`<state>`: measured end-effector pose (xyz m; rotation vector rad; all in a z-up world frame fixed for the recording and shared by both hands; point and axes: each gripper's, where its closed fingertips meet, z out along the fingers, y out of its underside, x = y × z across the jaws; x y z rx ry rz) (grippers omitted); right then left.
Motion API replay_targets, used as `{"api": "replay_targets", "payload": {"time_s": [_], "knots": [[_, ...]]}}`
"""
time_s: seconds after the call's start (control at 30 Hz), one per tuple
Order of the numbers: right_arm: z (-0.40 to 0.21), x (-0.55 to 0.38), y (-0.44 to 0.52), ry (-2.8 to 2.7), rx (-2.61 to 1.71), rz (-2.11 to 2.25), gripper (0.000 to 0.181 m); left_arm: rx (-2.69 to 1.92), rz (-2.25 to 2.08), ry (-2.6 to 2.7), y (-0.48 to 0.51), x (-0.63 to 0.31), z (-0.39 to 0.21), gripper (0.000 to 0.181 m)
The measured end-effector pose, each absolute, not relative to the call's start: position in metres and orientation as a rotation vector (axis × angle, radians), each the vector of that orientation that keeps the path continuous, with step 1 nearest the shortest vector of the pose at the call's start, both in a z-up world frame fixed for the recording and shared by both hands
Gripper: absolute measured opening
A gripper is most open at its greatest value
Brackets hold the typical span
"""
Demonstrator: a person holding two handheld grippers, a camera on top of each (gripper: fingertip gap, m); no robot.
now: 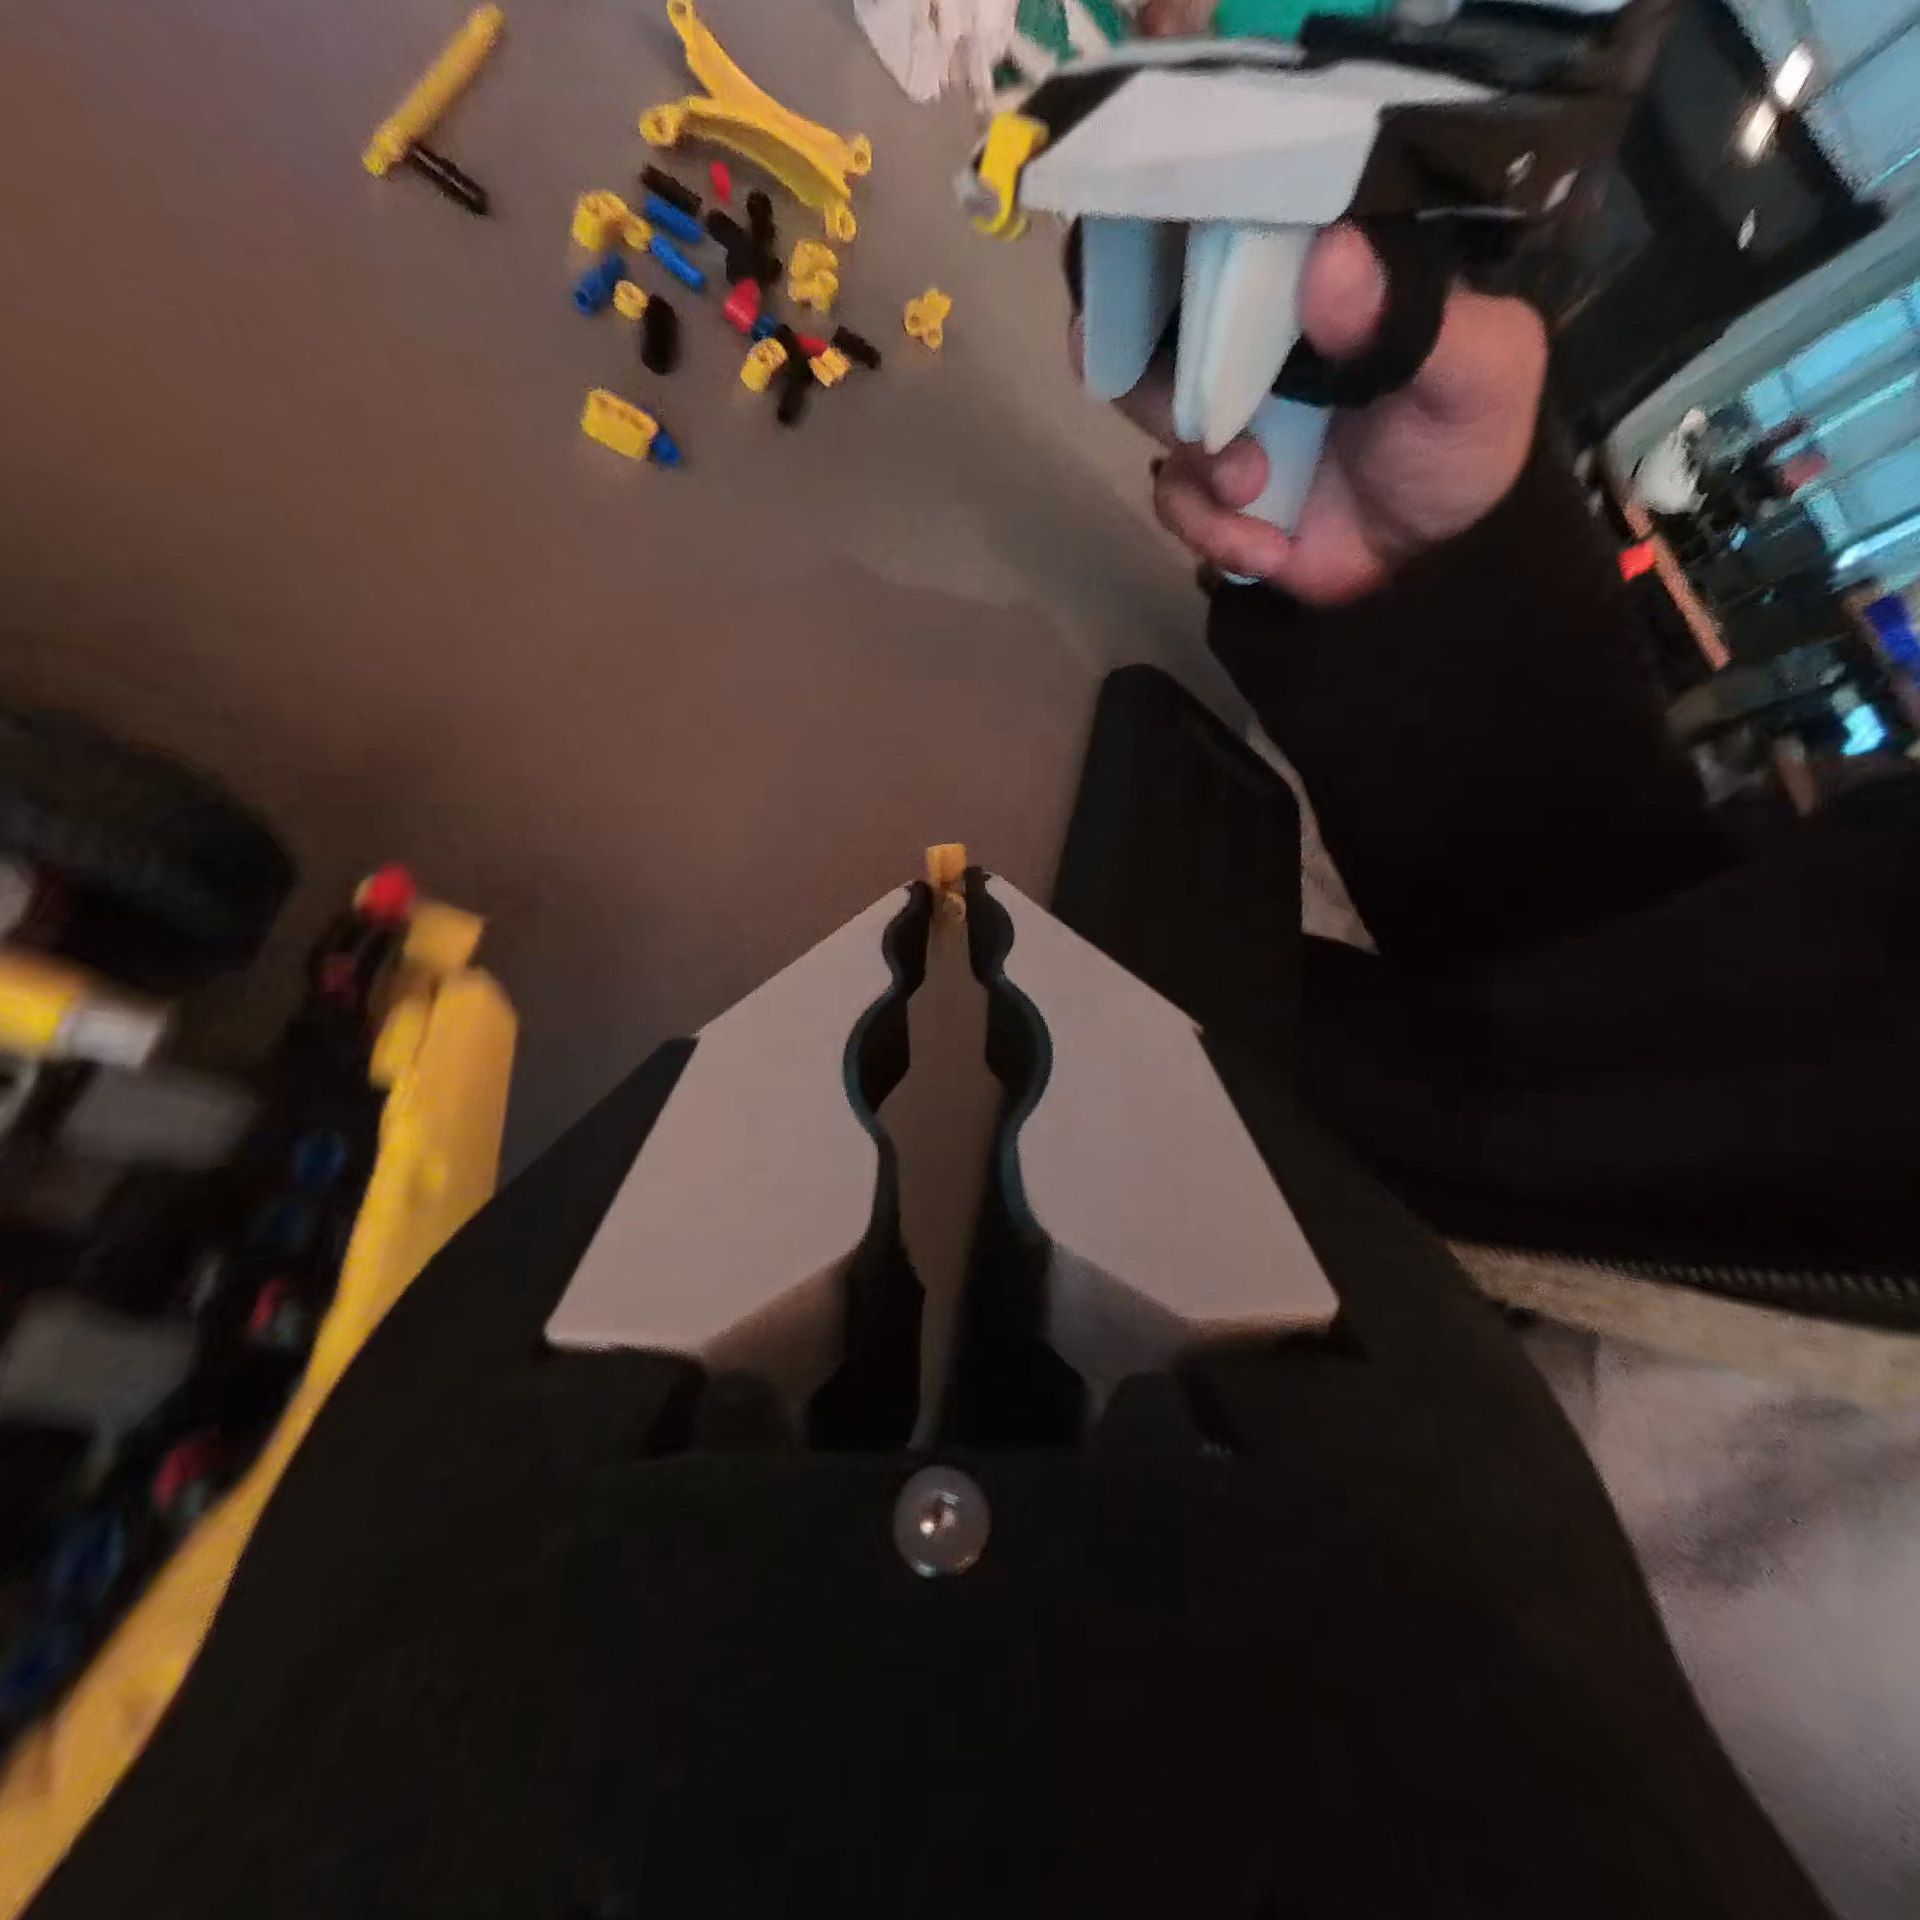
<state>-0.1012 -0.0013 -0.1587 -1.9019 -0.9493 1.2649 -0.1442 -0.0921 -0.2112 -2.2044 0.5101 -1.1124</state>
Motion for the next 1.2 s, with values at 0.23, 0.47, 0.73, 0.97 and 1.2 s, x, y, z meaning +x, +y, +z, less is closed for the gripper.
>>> {"api": "replay_targets", "payload": {"time_s": [0.23,0.47,0.73,0.97,1.2], "knots": [[-0.161,-0.052,-0.006,-0.809,-1.879,1.287,0.008,-2.338,-0.594,0.848,0.05,-0.129,-0.232,0.006],[-0.158,-0.036,-0.019,-0.713,-1.811,1.358,0.008,-2.424,-0.885,0.839,0.074,-0.092,-0.253,0.011],[-0.125,-0.063,-0.025,-0.449,-1.741,1.783,0.007,-1.986,-0.9,0.852,0.02,-0.132,-0.147,0.033],[-0.115,-0.124,-0.053,-0.599,-1.684,1.948,0.007,-1.743,-1.117,0.844,-0.063,-0.133,-0.135,0.033],[-0.113,-0.177,-0.068,-0.508,-1.689,2.14,0.007,-1.662,-0.86,0.733,-0.077,-0.166,-0.126,0.034]]}}
